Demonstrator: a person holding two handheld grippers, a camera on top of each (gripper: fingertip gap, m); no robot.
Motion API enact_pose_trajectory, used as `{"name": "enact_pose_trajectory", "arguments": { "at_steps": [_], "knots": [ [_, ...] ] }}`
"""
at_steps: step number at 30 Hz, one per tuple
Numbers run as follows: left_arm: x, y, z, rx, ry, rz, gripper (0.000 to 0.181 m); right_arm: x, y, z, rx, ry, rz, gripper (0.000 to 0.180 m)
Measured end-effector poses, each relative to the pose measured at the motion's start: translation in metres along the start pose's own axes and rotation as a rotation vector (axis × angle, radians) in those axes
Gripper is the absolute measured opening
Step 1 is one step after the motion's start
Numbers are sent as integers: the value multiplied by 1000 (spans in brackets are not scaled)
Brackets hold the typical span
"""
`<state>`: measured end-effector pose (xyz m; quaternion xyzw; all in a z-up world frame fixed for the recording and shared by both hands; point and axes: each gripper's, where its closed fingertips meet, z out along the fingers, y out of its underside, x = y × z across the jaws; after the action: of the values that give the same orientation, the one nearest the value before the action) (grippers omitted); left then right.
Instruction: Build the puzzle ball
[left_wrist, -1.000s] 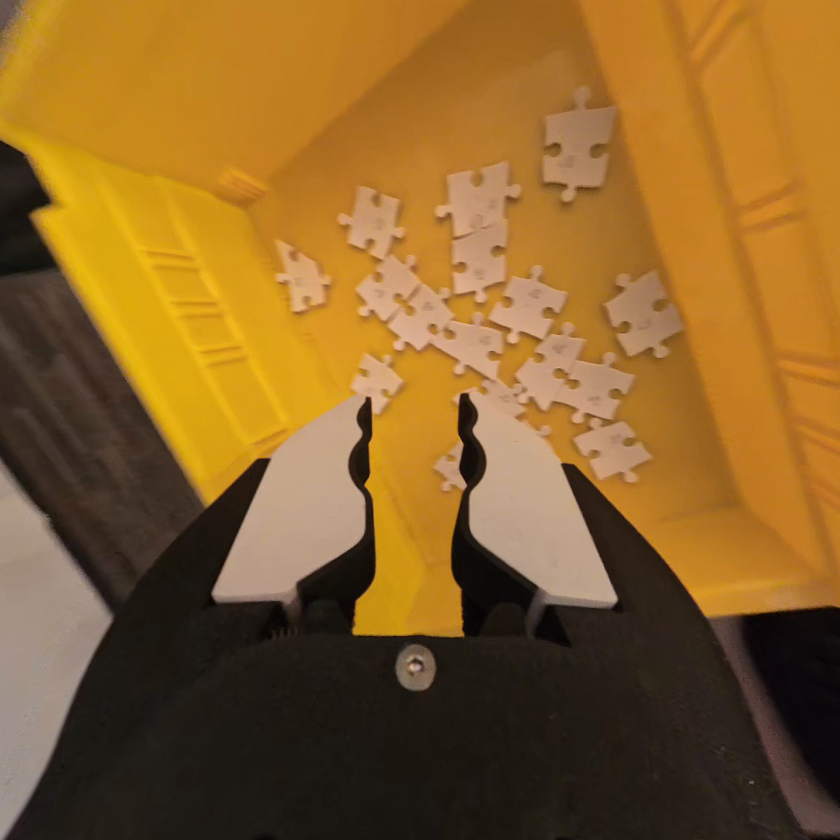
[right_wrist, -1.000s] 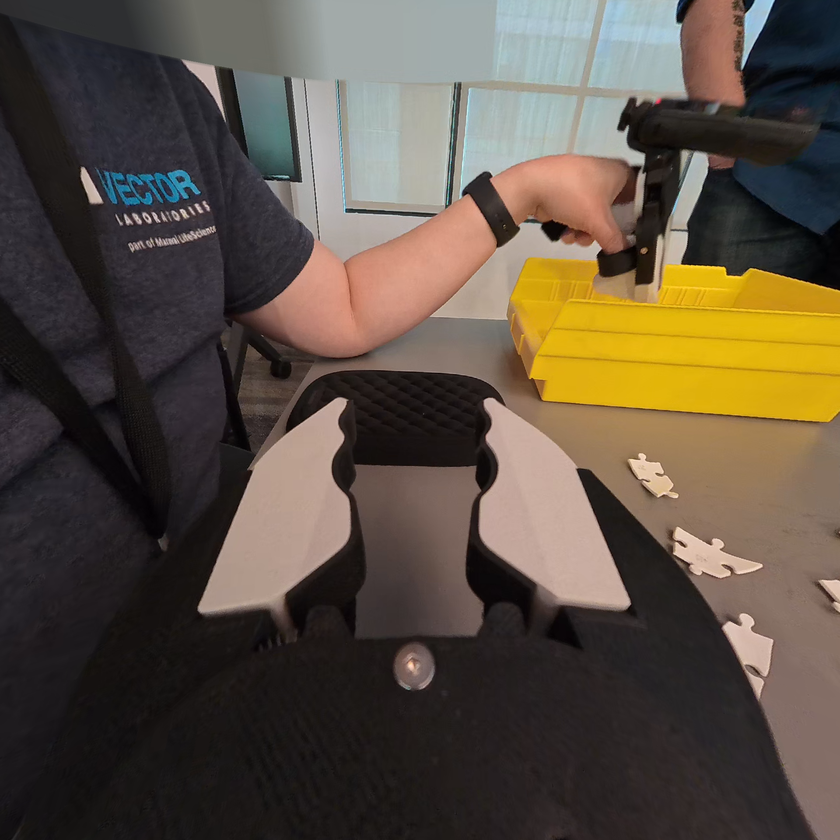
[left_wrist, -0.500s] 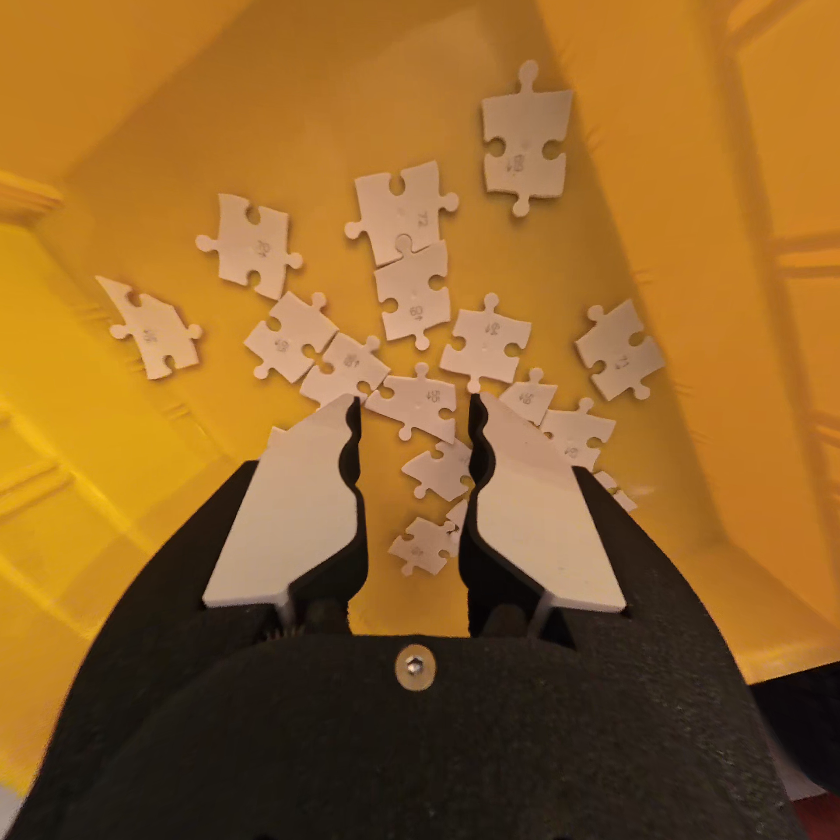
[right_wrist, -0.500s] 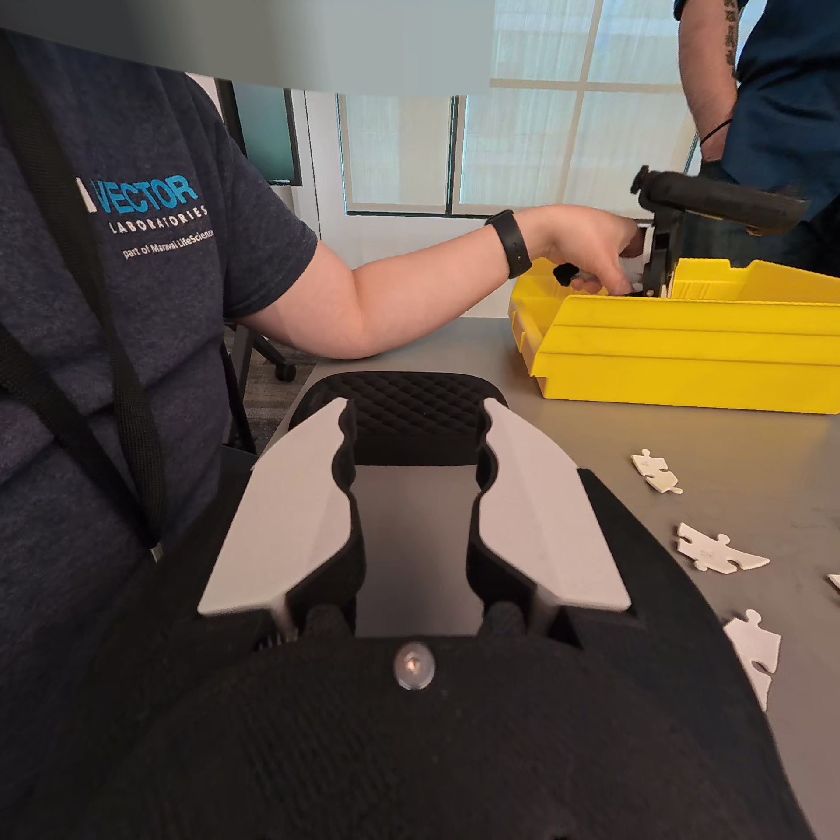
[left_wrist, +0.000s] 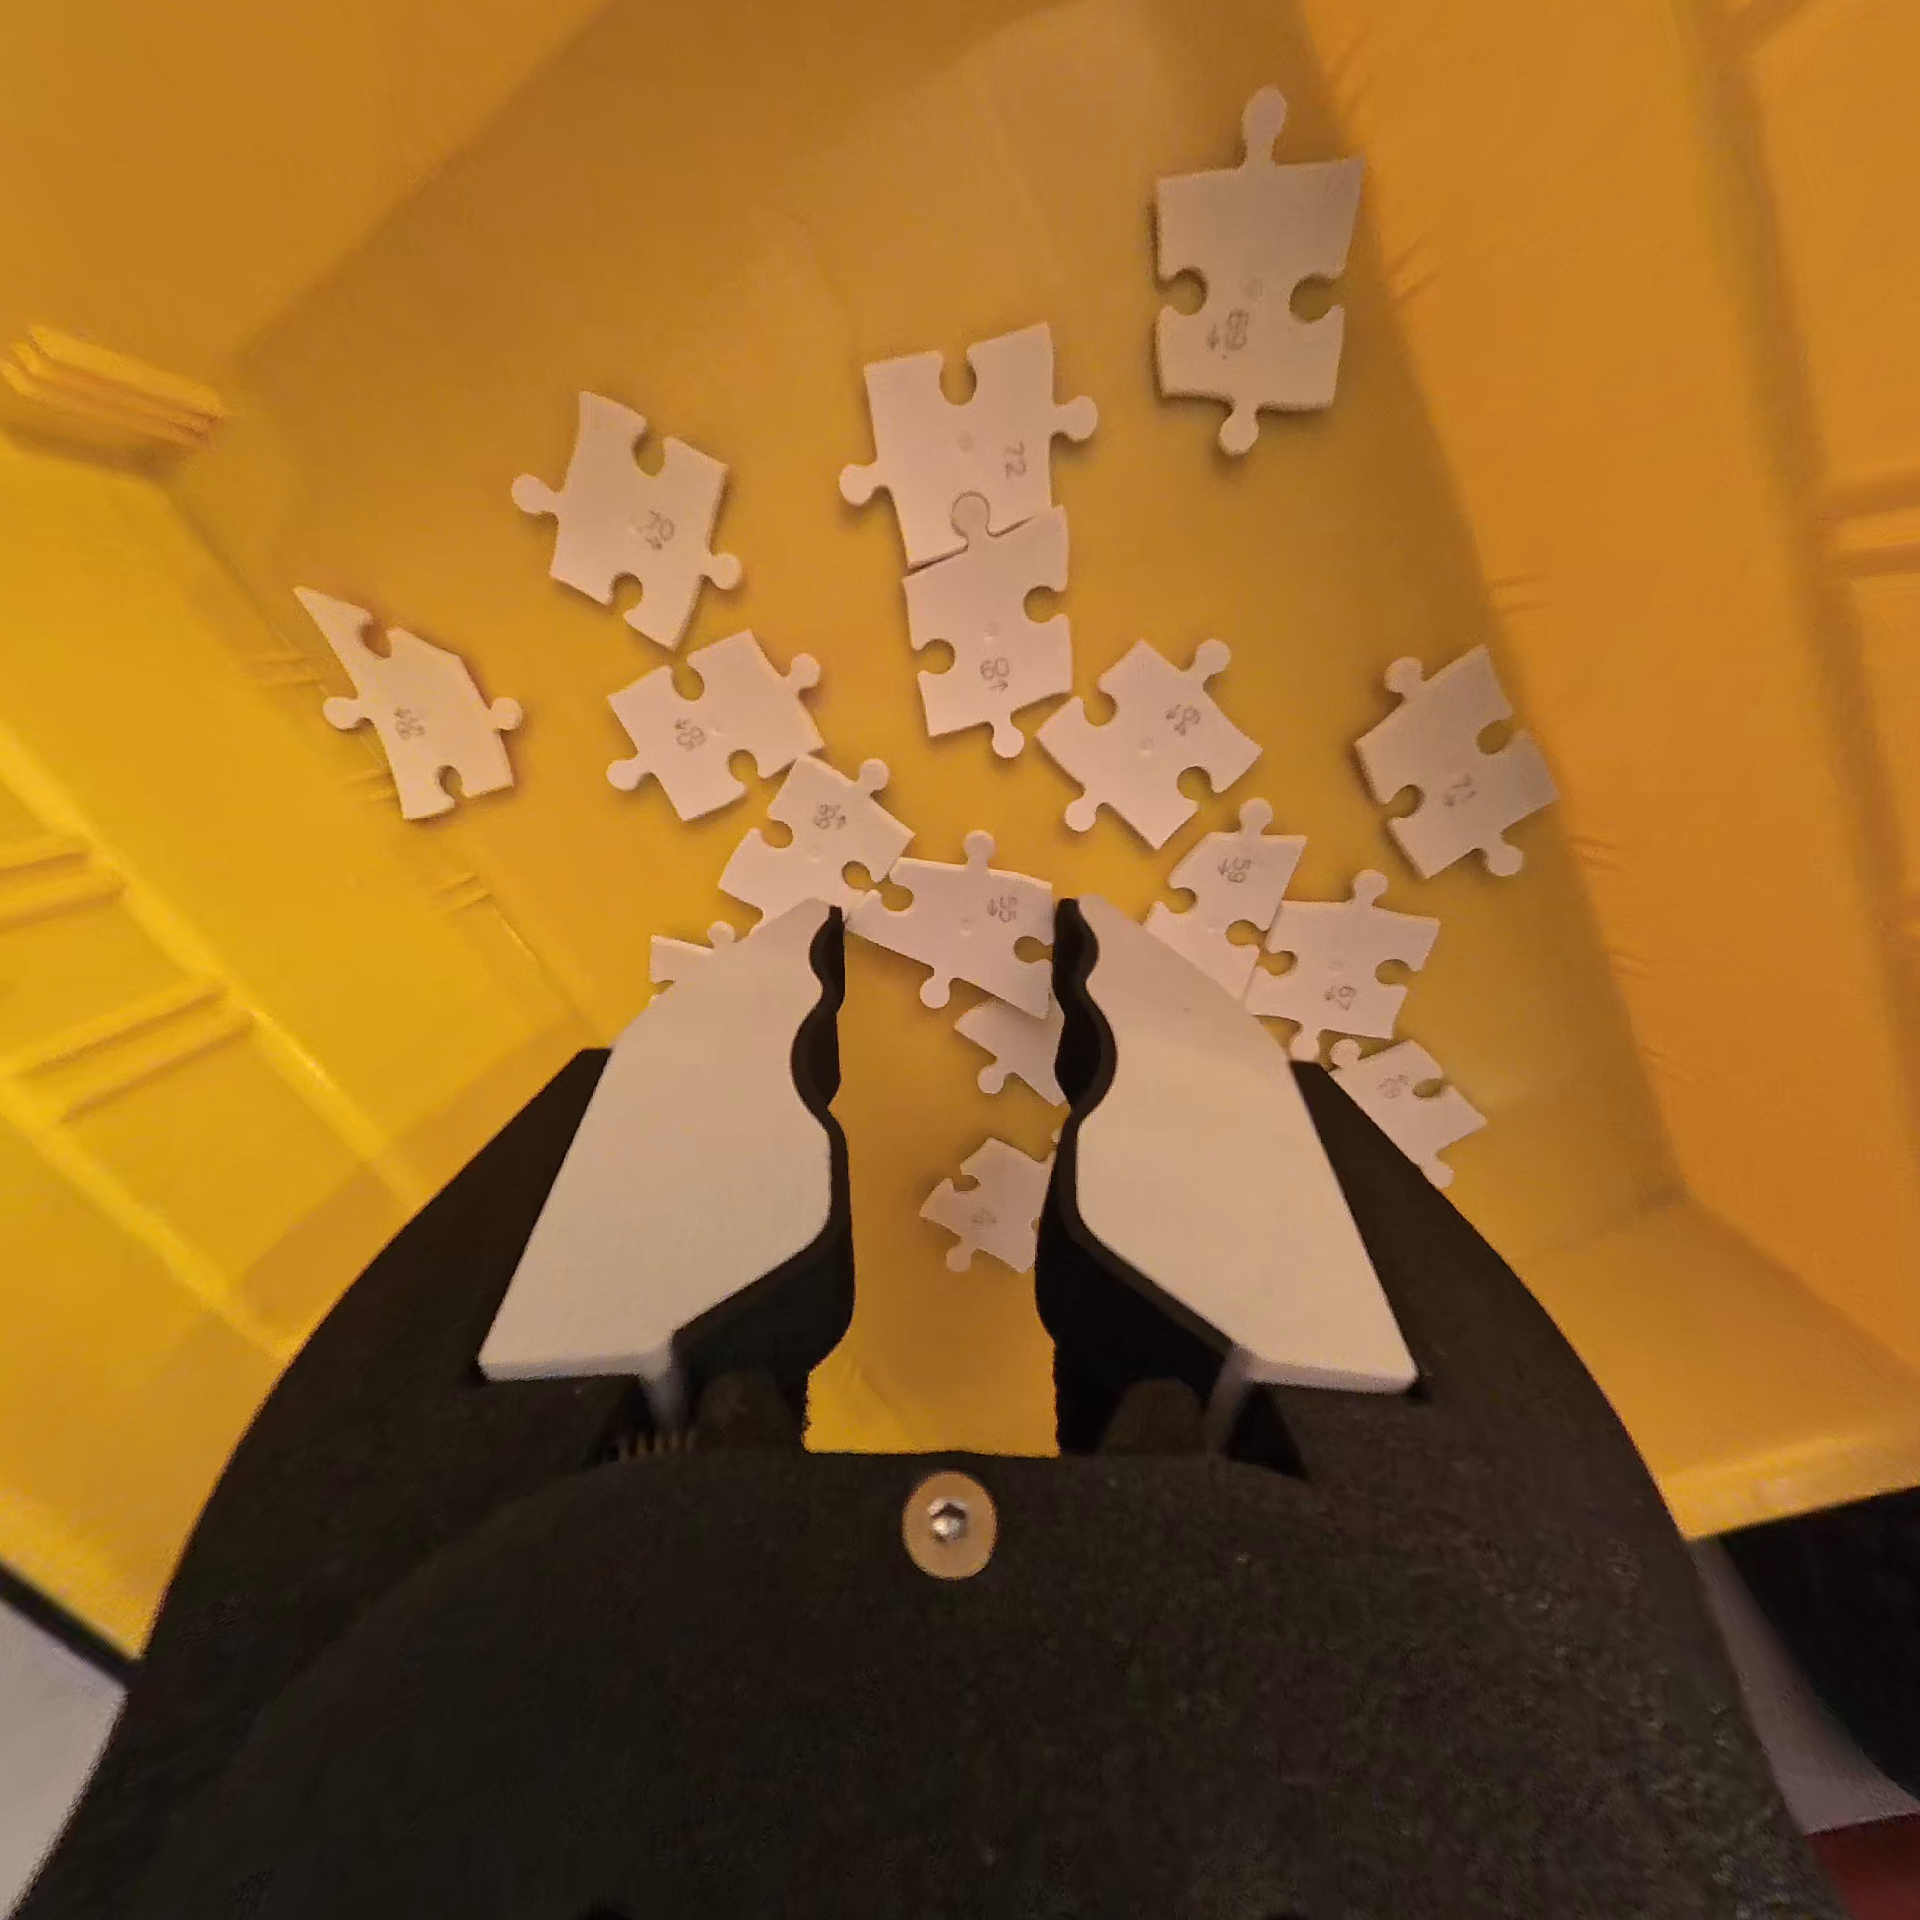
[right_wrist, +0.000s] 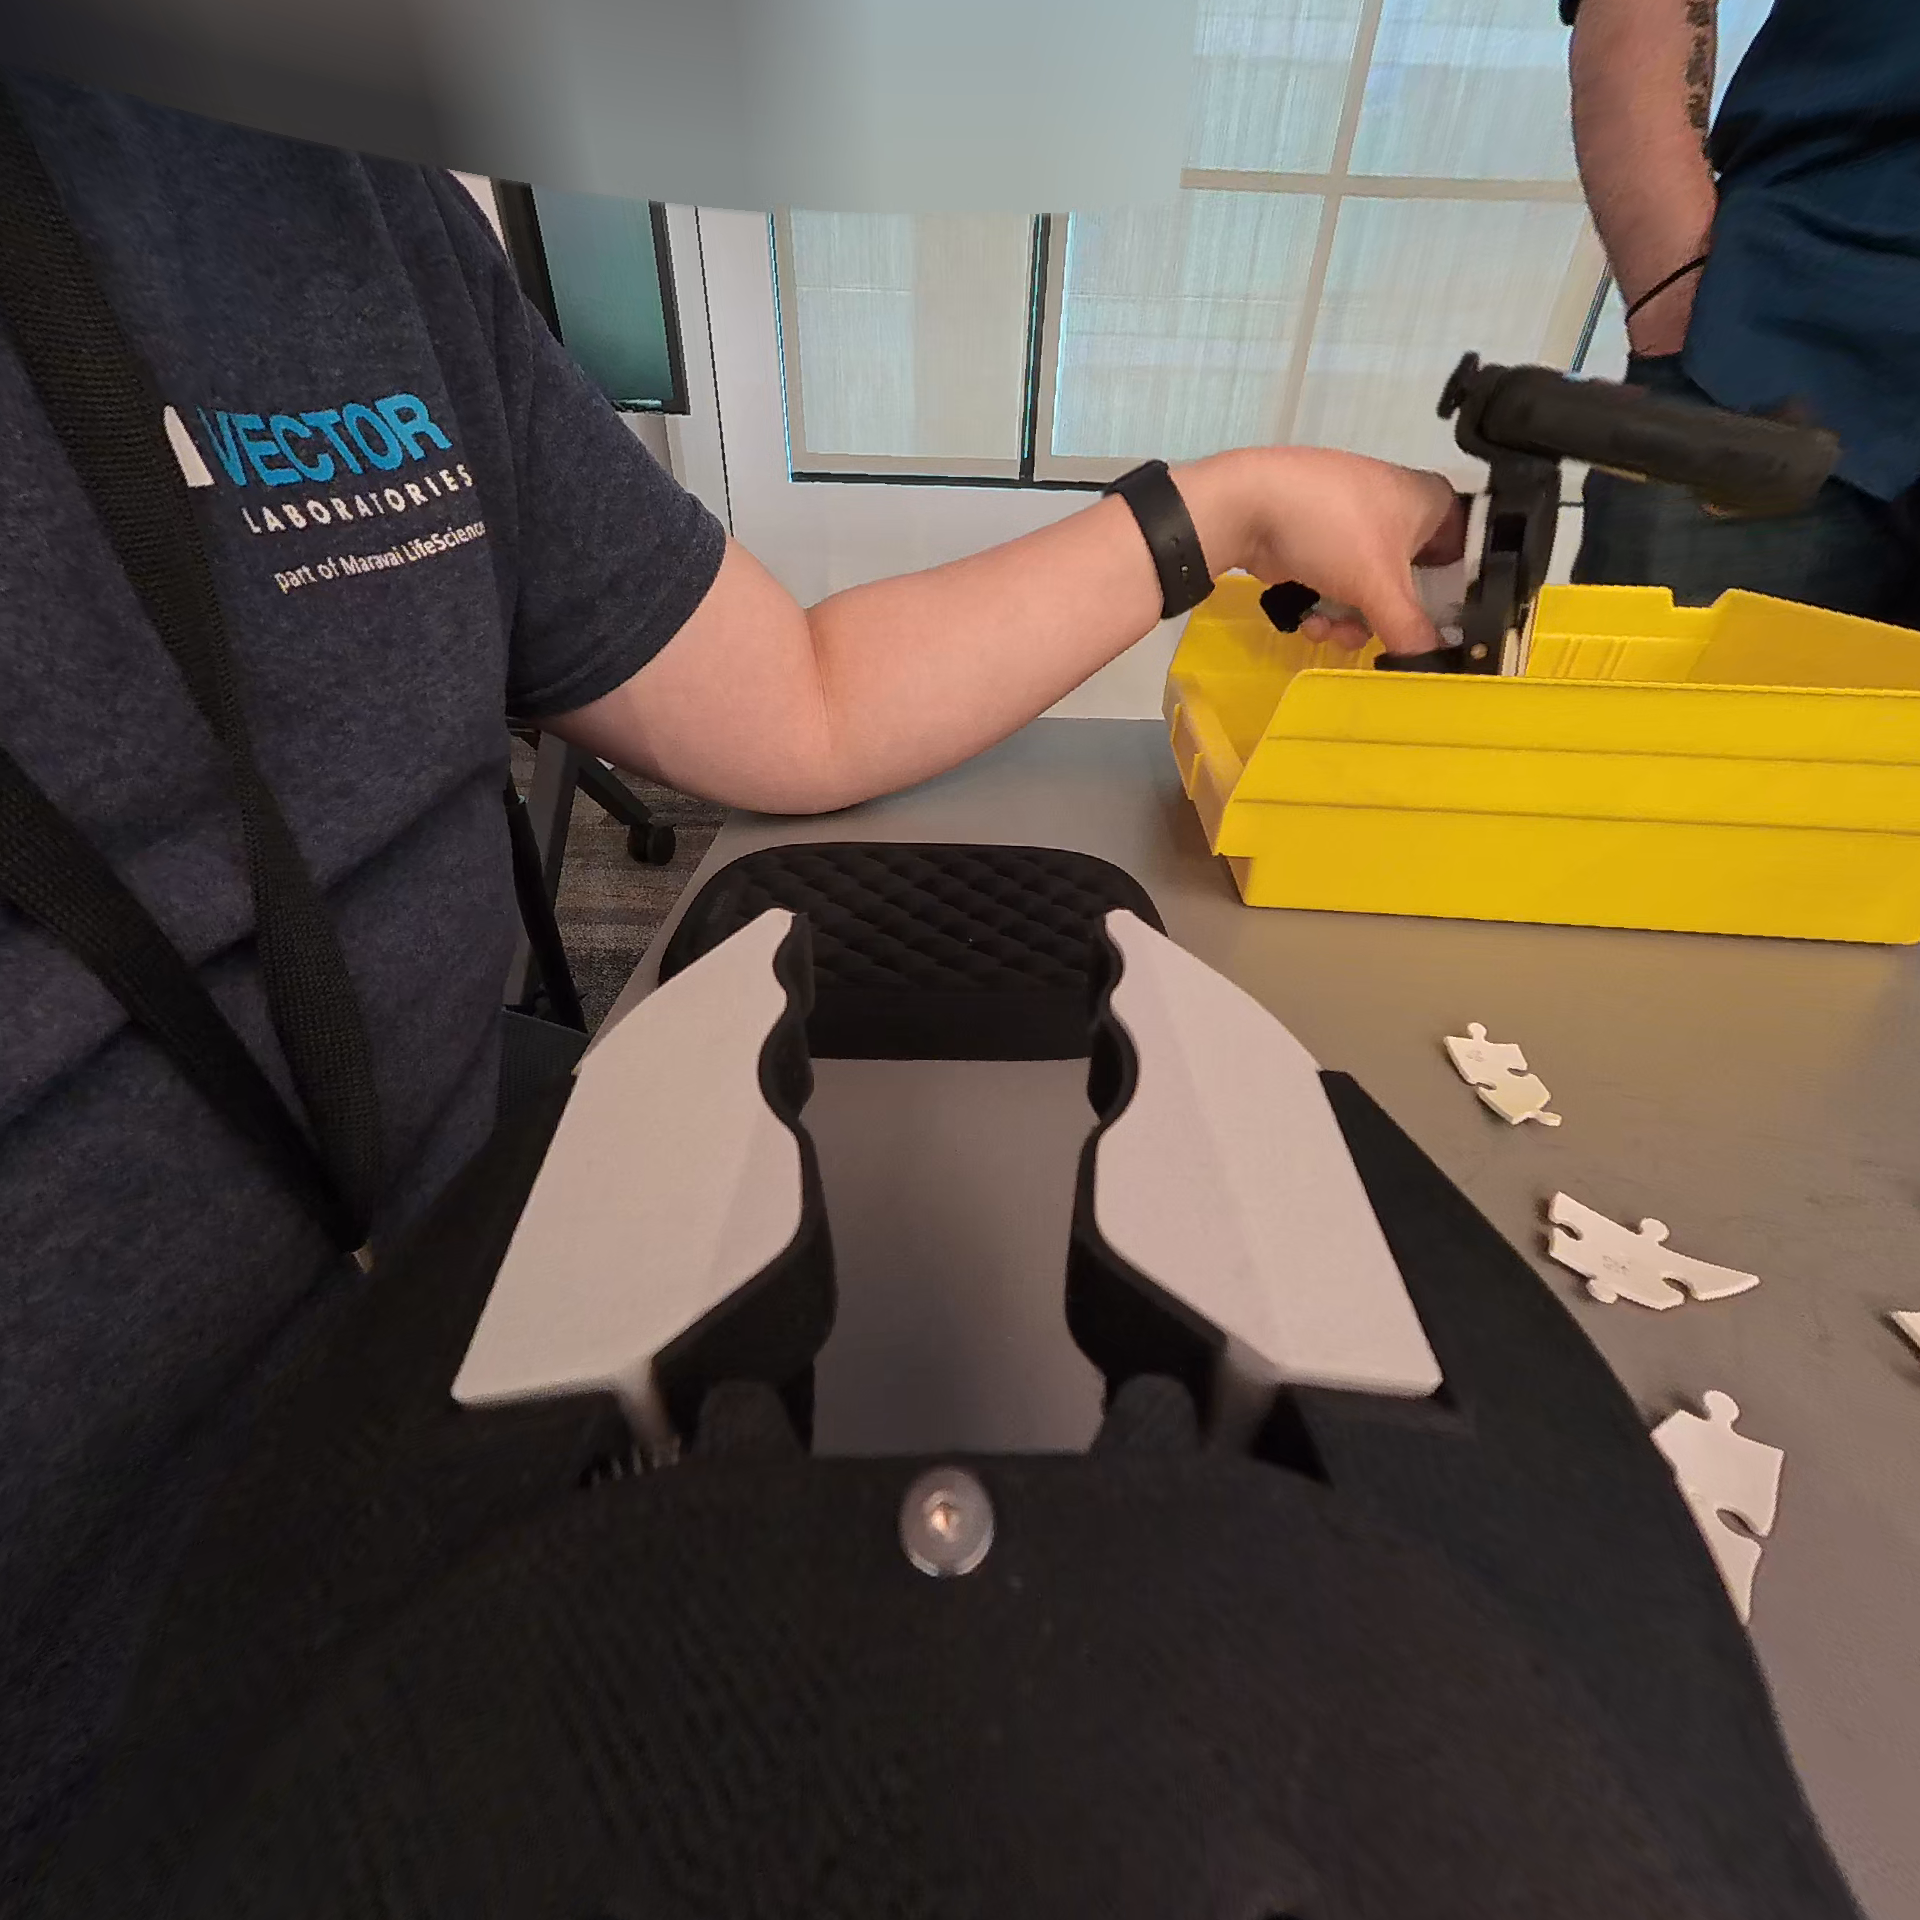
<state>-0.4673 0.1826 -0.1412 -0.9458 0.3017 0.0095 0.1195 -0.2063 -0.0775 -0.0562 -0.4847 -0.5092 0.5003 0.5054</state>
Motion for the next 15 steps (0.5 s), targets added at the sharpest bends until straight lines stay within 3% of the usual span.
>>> {"name": "enact_pose_trajectory", "arguments": {
  "at_steps": [4, 8, 12, 15],
  "knots": [
    [0, -4, -25, 55, -24, -14, 38, 1, 0, 0, 1, 1, 6, 52],
    [15, -19, -83, 215, -74, -17, 38, 0, 1, 1, -7, -2, 5, 52],
    [87, -50, -153, 484, 10, 84, 38, 0, 2, 1, -12, -3, 5, 52],
    [168, -55, -157, 486, 207, 252, 38, 0, 2, 2, -16, -5, 1, 52]
  ]
}}
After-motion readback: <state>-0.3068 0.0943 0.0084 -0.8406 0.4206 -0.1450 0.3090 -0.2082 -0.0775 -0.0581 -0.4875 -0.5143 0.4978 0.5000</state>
